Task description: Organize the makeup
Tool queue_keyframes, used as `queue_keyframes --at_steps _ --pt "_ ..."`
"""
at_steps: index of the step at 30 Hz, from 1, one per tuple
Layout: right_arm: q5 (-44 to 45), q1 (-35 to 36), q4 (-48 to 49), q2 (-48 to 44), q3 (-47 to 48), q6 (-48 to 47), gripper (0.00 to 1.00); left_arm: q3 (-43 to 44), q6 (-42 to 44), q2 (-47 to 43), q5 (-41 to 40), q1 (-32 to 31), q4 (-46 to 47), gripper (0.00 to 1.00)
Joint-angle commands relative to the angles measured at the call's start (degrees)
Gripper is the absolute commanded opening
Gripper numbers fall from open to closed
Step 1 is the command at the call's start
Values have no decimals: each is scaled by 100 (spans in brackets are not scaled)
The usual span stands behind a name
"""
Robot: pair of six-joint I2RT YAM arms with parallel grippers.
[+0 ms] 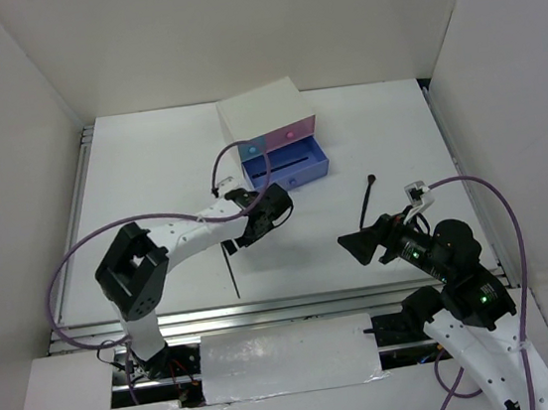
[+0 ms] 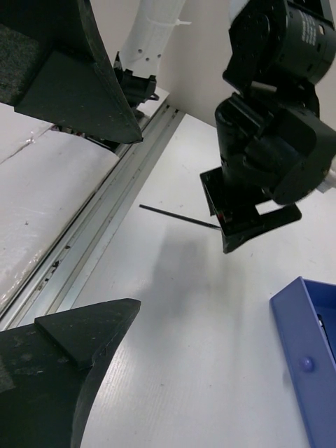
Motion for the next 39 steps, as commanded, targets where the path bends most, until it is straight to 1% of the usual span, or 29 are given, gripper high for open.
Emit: queue_keyframes --at_steps 1,3,4,9,10,13,15,18,20,21,22,25,28,32,36,39 --pt "25 44 63 -51 -20 -76 100 -439 374 -822 -399 115 -414 88" --pt "-36 44 107 -25 -47 -49 100 -851 595 -1052 -302 186 -247 88" --pt "-54 44 177 -7 -73 -23 100 -993 866 -1236 -162 273 -20 88" --pt "-151 44 222 11 -82 39 100 -1775 1167 -1571 67 537 316 88" --pt "-142 44 222 10 -91 39 100 -1881 1376 -1650 129 633 430 88" --pt "-142 35 231 -24 -126 65 100 -2268 1912 -1677 567 818 1071 84" --pt "-168 35 257 -7 -135 91 100 -2479 2028 -1607 918 1003 1458 78" --pt "-195 44 257 2 -117 118 100 -2716 2257 -1370 1384 1240 1933 75" --pt "-168 44 222 -16 -100 109 99 -2779 2257 -1264 1570 1293 2039 68" --pt "-160 44 205 -16 -91 100 100 -2822 2222 -1142 1658 1319 2065 66" --pt "-142 44 196 -33 -91 100 100 -2823 2187 -1089 1693 1337 2040 61" --pt "-151 44 196 -60 -108 118 100 -2875 2152 -851 1895 1425 2039 58" --pt "-159 44 213 -112 -152 153 100 -3025 2161 -658 2159 1557 2180 46" --pt "-142 44 178 -139 -161 127 100 -3192 2134 -596 2186 1574 2347 43" --pt "-151 35 161 -104 -126 127 100 -3174 2222 -377 2282 1566 2479 39" --pt "-142 35 160 -130 -126 135 100 -3201 2178 -262 2362 1566 2540 38"
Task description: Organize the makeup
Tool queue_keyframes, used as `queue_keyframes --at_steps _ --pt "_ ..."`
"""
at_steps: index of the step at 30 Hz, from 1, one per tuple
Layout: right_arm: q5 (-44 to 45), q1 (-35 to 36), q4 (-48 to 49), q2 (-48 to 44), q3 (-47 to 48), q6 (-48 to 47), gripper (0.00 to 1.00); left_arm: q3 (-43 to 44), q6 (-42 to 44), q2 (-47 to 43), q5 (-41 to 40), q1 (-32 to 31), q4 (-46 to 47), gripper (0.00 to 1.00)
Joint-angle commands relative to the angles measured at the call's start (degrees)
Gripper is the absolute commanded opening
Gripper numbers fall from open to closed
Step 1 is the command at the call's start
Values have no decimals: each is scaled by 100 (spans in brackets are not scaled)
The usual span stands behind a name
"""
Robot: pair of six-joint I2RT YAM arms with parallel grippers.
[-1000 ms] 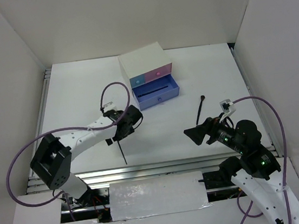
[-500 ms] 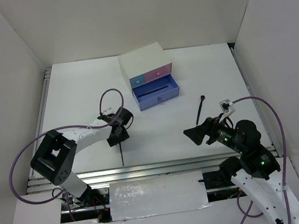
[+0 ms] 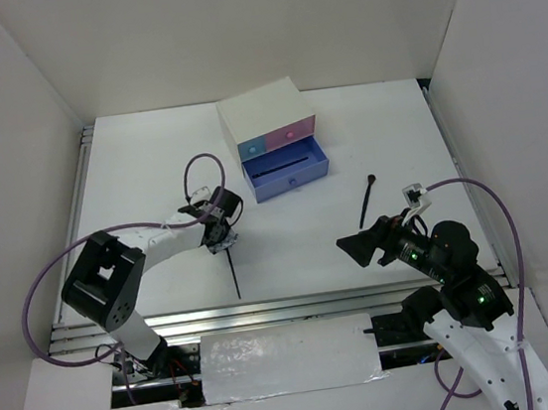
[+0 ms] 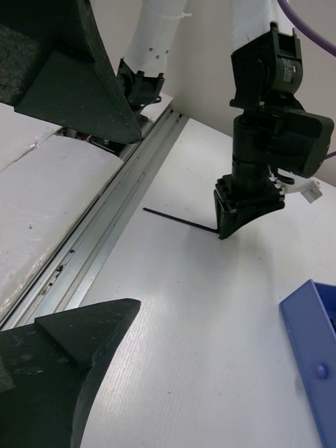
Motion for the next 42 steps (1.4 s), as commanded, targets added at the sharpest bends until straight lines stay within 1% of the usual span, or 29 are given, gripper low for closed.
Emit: queue_keyframes --at_steps 1,5,11,15,20,25,30,34,37,40,41,42 --pt "-44 44 134 -47 34 9 100 -517 -73 717 681 1 -87 37" --pt "-44 35 117 -73 16 26 100 -596 -152 560 558 -17 -279 38" --pt "-70 44 161 -240 -89 123 100 -666 -91 278 259 -139 -648 51" --pt "-52 35 152 -311 -142 141 100 -517 -21 173 -118 -421 -965 64" --pt "-44 35 108 -302 -72 97 100 -78 -73 418 -347 -799 -1378 68" --pt "18 44 -32 -407 25 70 100 -68 -143 726 -225 -957 -1502 64" --pt "62 35 -50 -653 -63 158 100 -349 58 814 135 -966 -1160 62" --pt "62 35 -94 -627 -28 123 100 -446 67 884 250 -966 -1045 55" --pt "88 44 -182 -601 77 62 100 -490 120 963 355 -966 -966 48" --pt "123 44 -217 -662 139 61 100 -543 164 1042 426 -966 -869 36" --pt "132 44 -226 -688 139 70 99 -561 173 1060 443 -966 -834 26" --pt "141 35 -226 -741 130 96 100 -587 208 1112 505 -966 -738 20"
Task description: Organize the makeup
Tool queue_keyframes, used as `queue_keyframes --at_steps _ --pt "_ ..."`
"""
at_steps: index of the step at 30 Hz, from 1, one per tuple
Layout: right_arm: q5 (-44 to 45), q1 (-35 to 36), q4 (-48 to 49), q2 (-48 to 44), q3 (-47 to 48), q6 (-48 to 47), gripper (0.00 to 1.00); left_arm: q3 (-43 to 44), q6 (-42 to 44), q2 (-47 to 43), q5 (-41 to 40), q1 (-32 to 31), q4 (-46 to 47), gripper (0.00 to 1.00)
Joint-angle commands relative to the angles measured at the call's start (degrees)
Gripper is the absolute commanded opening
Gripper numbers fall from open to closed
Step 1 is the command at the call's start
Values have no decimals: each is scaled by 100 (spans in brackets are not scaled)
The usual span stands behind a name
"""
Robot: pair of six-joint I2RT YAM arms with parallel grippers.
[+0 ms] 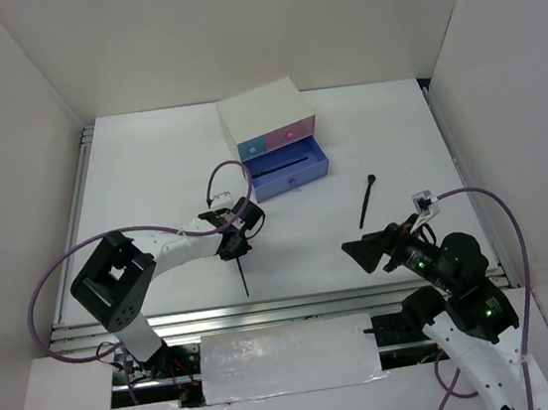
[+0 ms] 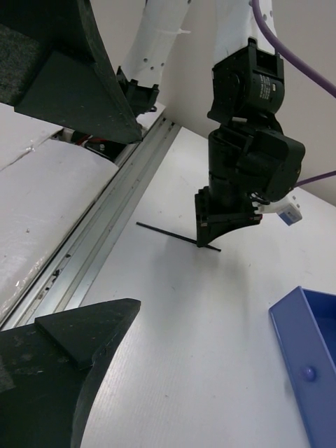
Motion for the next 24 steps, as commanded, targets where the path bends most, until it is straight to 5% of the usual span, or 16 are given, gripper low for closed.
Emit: queue_keyframes --at_steps 1,2,3,14,24 --pt "71 44 -82 -145 216 -22 100 -755 94 929 1025 -55 -495 15" --pt "71 44 -82 -162 216 -21 100 -782 86 964 1025 -55 -486 2" --pt "71 35 -108 -180 233 -21 100 -791 103 999 1060 -55 -416 0" --pt "106 35 -161 -118 339 -57 100 -248 305 210 350 -265 -942 0" --pt "194 44 -178 -39 382 -109 100 940 1631 -415 -222 -362 -1198 0"
